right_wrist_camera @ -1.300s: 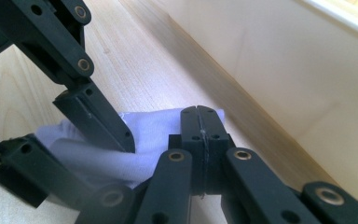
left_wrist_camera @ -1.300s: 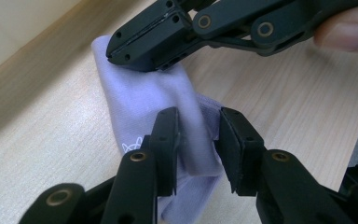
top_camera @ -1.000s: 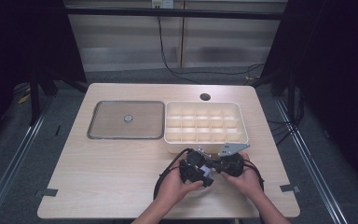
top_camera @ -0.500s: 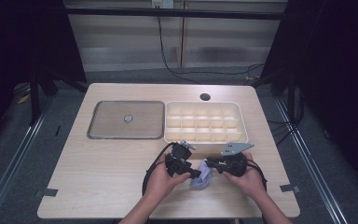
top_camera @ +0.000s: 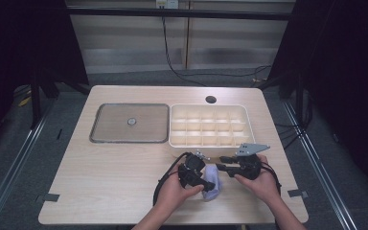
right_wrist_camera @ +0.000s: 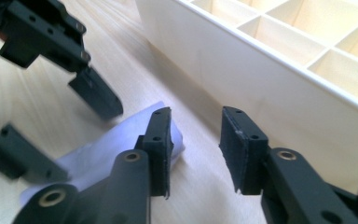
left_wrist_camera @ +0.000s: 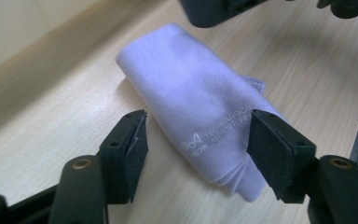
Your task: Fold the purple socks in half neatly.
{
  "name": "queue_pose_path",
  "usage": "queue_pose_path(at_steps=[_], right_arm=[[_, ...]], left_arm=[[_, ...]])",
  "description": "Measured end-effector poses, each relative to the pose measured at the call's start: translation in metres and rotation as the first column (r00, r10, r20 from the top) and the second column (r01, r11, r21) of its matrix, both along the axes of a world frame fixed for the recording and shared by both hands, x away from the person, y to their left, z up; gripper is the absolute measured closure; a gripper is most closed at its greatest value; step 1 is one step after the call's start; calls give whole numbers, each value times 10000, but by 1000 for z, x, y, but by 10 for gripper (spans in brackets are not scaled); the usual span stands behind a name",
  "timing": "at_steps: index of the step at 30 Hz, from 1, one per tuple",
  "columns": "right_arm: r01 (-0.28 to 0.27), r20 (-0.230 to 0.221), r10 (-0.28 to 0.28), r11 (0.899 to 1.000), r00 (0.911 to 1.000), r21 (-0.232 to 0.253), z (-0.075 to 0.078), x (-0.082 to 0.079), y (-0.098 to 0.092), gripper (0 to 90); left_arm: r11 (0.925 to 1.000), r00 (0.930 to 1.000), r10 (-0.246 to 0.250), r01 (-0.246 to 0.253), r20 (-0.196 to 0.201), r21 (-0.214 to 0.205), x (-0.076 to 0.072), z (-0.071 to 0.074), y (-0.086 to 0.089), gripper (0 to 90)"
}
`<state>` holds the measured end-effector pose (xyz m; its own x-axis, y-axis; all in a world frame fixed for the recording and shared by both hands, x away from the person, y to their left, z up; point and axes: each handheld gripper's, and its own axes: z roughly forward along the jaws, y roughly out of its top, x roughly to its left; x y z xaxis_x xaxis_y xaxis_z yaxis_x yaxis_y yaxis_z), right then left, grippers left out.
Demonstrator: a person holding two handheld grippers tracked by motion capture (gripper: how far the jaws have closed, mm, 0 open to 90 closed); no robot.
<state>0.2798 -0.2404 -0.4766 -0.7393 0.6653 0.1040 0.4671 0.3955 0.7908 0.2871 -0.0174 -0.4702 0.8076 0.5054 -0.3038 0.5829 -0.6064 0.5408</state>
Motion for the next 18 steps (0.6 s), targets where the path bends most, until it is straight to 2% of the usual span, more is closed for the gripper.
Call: queue_pose_path(at_steps=[3, 6, 9, 13, 15, 17, 18], right_arm=[[162, -199, -162, 9999, 9997, 25, 2, -1, -3, 596], [198, -387, -198, 9998, 9991, 14, 3, -3, -3, 569], [348, -817, -339, 9994, 9961, 89, 4, -5, -4, 556], [504, -1099, -493, 9987, 9927, 77, 5, -7, -6, 535], [586, -1224, -570, 9982, 9908, 90, 5, -7, -8, 520], [703, -1376, -685, 9975, 9881, 86, 6, -7, -9, 503], [739, -1450, -710, 9972, 9869, 143, 6, -7, -10, 501]], left_arm=[[9998, 9996, 204, -203, 171, -77, 2, 3, 9, 344], [9998, 9991, 161, -157, 391, -103, 6, 6, 18, 336], [9998, 9977, 210, -209, 641, -18, 7, 7, 25, 332], [9998, 9952, 125, -140, 976, 144, 11, 7, 37, 322], [9996, 9935, 264, -271, 1103, 40, 12, 6, 43, 315], [9995, 9930, 171, -200, 1168, 237, 15, 5, 51, 313], [9992, 9923, 300, -329, 1204, 218, 15, 4, 53, 311]])
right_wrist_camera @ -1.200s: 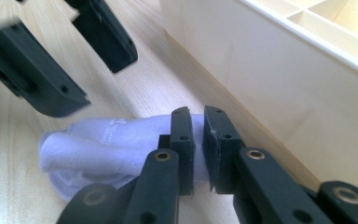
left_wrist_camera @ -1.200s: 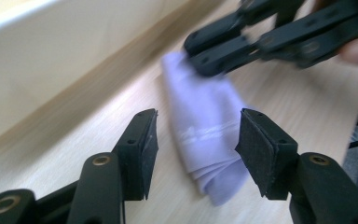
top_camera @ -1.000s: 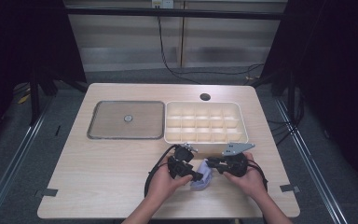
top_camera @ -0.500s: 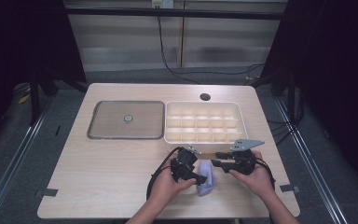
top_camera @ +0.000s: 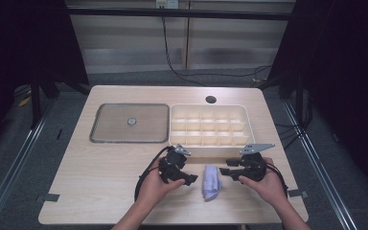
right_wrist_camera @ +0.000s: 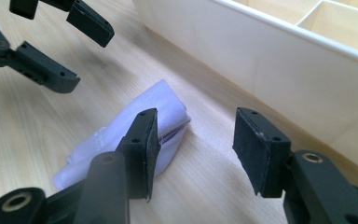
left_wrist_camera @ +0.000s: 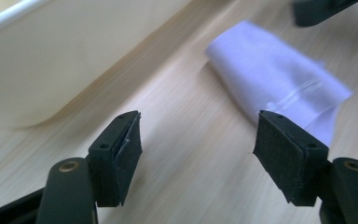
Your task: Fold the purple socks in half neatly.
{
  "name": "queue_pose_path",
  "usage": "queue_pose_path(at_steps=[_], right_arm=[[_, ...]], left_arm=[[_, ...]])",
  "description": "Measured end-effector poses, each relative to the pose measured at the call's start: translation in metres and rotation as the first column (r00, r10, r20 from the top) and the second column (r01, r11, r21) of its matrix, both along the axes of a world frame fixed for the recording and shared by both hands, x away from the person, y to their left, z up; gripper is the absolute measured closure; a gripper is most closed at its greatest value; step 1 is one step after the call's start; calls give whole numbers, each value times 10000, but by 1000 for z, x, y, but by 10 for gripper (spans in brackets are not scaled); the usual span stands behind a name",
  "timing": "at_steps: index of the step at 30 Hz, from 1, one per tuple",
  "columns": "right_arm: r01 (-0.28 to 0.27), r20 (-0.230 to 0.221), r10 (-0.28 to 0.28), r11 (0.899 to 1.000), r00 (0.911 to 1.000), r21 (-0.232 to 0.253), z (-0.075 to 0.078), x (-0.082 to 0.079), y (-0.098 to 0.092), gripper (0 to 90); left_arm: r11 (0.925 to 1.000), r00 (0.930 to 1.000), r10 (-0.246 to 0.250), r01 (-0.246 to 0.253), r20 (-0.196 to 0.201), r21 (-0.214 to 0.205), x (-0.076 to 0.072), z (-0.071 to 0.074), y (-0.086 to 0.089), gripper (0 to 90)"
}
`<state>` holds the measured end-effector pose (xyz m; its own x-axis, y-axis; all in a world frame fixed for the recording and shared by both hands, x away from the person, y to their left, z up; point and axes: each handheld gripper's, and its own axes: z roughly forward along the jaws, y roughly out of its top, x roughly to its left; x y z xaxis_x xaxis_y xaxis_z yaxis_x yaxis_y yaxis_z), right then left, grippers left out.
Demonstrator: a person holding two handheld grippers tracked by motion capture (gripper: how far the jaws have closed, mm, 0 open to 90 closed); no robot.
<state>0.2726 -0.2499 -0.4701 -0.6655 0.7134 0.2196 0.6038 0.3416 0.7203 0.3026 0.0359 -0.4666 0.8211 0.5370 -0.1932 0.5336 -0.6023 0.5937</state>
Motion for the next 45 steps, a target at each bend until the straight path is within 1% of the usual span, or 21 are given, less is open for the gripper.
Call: queue_pose_path(at_steps=[3, 6, 8, 9, 10, 11, 14, 15, 20, 24, 25, 27, 28, 31, 32, 35, 38, 40, 42, 44, 45], right_arm=[[187, -155, -187, 9998, 9997, 22, 1, 0, -1, 492], [235, -468, -226, 9996, 9986, 183, 0, 0, -4, 485], [286, -628, -274, 9994, 9977, 185, -1, 0, -4, 480], [325, -668, -311, 9993, 9973, 200, -1, 1, -4, 475], [335, -704, -319, 9992, 9970, 212, -1, 1, -5, 471], [364, -764, -346, 9991, 9965, 215, -1, 1, -5, 466], [475, -982, -451, 9986, 9942, 227, -1, 2, -5, 456], [536, -1111, -502, 9982, 9925, 280, -1, 2, -5, 451], [739, -1629, -677, 9967, 9843, 325, -2, 3, -5, 434], [1004, -2231, -867, 9937, 9709, 505, -3, 4, -6, 430], [1028, -2246, -881, 9932, 9705, 548, -4, 4, -6, 426], [1181, -2586, -979, 9910, 9610, 637, -4, 5, -5, 418], [1220, -2645, -1012, 9905, 9591, 634, -4, 5, -5, 417], [1200, -2877, -959, 9905, 9529, 670, -4, 6, -4, 416], [1231, -2973, -978, 9901, 9497, 674, -4, 7, -5, 416], [1453, -3377, -1092, 9858, 9349, 836, -4, 8, -6, 412], [1532, -3650, -1113, 9843, 9243, 879, -5, 10, -6, 411], [1565, -3829, -1083, 9829, 9174, 970, -5, 11, -5, 410], [1667, -3953, -1161, 9813, 9112, 959, -6, 11, -3, 409], [1719, -4168, -1154, 9800, 9016, 1006, -7, 12, -2, 409], [1733, -4169, -1179, 9800, 9013, 975, -8, 12, -2, 409]], left_arm=[[10000, 9999, -25, 25, 122, 9, 2, -3, 8, 310], [10000, 9993, -45, 46, 383, -46, 3, -4, 14, 305], [9999, 9974, -130, 126, 715, 54, 3, -4, 17, 290], [9999, 9968, -116, 110, 793, 91, 2, -4, 18, 282], [9999, 9958, -89, 95, 916, -64, 3, -6, 19, 278], [9999, 9954, -97, 108, 953, -110, 3, -8, 21, 274], [9999, 9939, -161, 158, 1088, 37, 4, -12, 27, 270], [10000, 9941, -67, 67, 1086, 12, 4, -14, 29, 270], [9999, 9914, -113, 121, 1303, -55, 5, -21, 37, 263], [9996, 9881, -204, 228, 1527, -138, 6, -24, 40, 253], [9996, 9864, -228, 256, 1629, -147, 6, -25, 40, 250], [9993, 9850, -266, 305, 1706, -200, 5, -26, 40, 247], [9995, 9847, -302, 320, 1719, -78, 5, -26, 41, 246], [9992, 9840, -266, 314, 1764, -241, 5, -30, 43, 239], [9994, 9840, -236, 275, 1764, -198, 5, -31, 44, 237], [9997, 9844, -206, 230, 1750, -119, 5, -34, 47, 234], [9989, 9828, -163, 242, 1838, -406, 5, -37, 49, 228], [9989, 9834, -206, 276, 1802, -368, 4, -37, 50, 220], [9989, 9810, -265, 333, 1919, -320, 4, -38, 50, 216], [9987, 9767, -287, 368, 2127, -340, 3, -40, 51, 212], [9986, 9755, -310, 396, 2176, -353, 3, -40, 52, 211]])
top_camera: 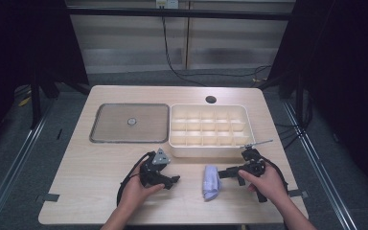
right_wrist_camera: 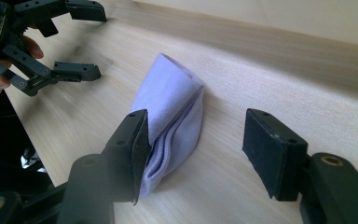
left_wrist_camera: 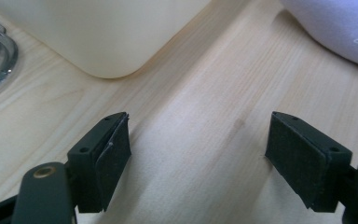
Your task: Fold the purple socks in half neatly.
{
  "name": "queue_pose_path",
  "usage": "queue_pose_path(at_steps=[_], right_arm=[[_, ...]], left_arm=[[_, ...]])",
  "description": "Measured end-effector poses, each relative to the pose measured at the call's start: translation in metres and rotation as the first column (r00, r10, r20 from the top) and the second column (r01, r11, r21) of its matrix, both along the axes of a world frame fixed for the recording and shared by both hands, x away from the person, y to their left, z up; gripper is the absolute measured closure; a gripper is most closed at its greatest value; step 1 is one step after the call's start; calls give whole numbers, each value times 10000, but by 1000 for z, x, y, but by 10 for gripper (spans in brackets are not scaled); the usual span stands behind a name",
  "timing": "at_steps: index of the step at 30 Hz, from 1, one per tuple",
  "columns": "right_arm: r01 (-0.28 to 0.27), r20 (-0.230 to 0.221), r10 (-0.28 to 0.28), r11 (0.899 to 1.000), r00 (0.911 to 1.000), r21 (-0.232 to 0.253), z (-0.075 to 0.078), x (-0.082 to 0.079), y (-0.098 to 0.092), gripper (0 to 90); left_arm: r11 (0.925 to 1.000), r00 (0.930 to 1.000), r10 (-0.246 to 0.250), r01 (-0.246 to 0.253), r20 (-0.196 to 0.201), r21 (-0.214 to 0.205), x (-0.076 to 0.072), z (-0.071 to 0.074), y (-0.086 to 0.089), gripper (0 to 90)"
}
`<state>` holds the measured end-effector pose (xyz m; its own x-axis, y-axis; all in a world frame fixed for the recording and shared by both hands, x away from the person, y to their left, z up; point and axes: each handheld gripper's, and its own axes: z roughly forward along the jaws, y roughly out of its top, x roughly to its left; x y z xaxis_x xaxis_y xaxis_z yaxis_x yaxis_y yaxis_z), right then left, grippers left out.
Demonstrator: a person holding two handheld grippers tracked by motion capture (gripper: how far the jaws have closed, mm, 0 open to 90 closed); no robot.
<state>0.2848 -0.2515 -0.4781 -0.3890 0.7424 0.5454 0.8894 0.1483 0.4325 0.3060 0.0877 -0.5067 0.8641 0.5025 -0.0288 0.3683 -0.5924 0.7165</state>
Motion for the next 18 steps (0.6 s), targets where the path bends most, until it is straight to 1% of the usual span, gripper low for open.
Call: queue_pose_path(at_steps=[3, 6, 8, 11, 15, 18], right_arm=[[126, -179, -125, 9999, 9998, 82, 0, 1, 0, 402], [327, -405, -318, 9992, 9987, 215, 0, 1, -1, 400], [429, -356, -420, 9988, 9985, 246, 0, 1, -2, 398], [548, -481, -532, 9980, 9974, 309, -1, 0, -2, 396], [577, -462, -563, 9979, 9973, 296, -3, 0, -2, 392], [611, -534, -595, 9977, 9968, 289, -6, 0, -1, 389]], left_arm=[[9998, 9999, 69, -67, 102, -178, 0, -2, 2, 202], [9998, 9999, 69, -67, 125, -160, 0, -2, 2, 198], [9998, 9999, 78, -76, 123, -161, 0, -2, 2, 197], [9998, 9999, 80, -78, 118, -160, 0, -2, 2, 196], [9998, 9999, 74, -72, 108, -165, 0, -2, 2, 196], [9998, 9999, 57, -55, 110, -172, 0, -2, 2, 191]])
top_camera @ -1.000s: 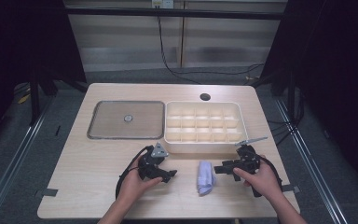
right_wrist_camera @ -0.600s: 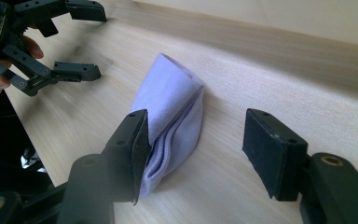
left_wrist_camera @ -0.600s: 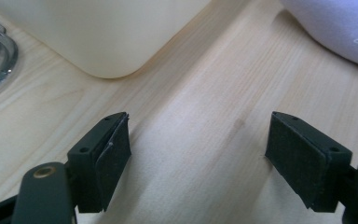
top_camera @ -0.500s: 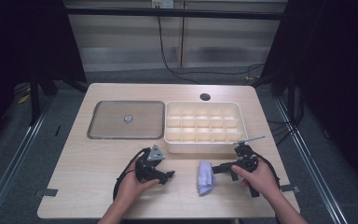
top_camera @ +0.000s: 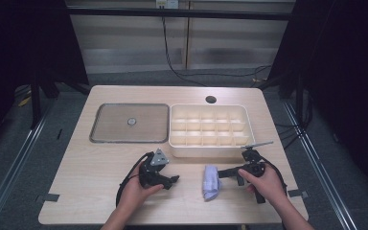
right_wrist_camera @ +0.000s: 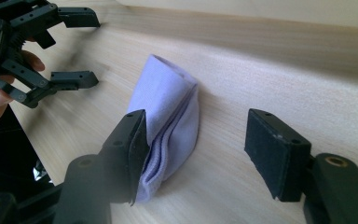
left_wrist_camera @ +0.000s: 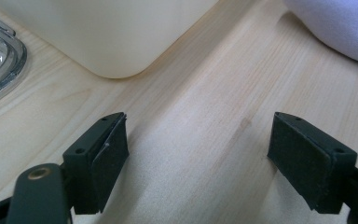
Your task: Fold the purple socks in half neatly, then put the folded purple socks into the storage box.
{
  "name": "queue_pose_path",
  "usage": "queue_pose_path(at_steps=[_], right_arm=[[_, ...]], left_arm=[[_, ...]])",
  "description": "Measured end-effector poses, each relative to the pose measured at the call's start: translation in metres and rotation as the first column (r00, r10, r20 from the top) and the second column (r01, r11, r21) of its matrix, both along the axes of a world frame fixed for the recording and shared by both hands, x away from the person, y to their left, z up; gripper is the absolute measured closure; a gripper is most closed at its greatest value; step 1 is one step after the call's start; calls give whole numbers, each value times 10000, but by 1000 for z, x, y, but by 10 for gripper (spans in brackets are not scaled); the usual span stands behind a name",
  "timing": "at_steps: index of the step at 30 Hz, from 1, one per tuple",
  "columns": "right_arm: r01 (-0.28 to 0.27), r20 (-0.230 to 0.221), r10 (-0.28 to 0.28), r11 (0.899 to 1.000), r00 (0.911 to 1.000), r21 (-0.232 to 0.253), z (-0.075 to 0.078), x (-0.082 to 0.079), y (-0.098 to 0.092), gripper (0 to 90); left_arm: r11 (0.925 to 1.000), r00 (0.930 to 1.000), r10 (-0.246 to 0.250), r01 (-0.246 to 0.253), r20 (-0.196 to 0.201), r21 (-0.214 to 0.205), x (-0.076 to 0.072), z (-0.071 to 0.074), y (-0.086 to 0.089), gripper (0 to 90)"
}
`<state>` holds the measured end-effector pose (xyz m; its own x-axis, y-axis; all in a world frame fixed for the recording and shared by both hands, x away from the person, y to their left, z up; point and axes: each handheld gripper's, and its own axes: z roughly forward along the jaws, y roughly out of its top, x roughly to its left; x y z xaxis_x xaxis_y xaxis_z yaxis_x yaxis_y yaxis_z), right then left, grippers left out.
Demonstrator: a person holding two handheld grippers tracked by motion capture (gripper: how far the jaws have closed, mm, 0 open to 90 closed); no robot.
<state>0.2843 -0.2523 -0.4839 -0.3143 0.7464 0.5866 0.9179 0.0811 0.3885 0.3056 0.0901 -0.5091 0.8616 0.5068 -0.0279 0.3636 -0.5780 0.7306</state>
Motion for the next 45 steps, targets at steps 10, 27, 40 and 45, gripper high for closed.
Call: queue_pose_path(at_steps=[10, 27, 40, 45], right_arm=[[9, -8, -9, 10000, 10000, 32, -2, -3, 2, 377], [18, -134, -13, 9994, 9999, 337, -5, -3, 6, 373], [-166, -112, 172, 9988, 9998, 467, 6, -5, 19, 371], [-387, -385, 403, 9984, 9984, 408, -6, -7, 26, 371]], left_arm=[[10000, 10000, 23, -23, -11, -25, 0, 0, 0, 188], [10000, 10000, 38, -38, -8, -3, 0, 0, 0, 188], [10000, 10000, 48, -48, -9, -16, 0, 0, 0, 188], [10000, 10000, 33, -33, -7, -9, 0, 0, 0, 188]])
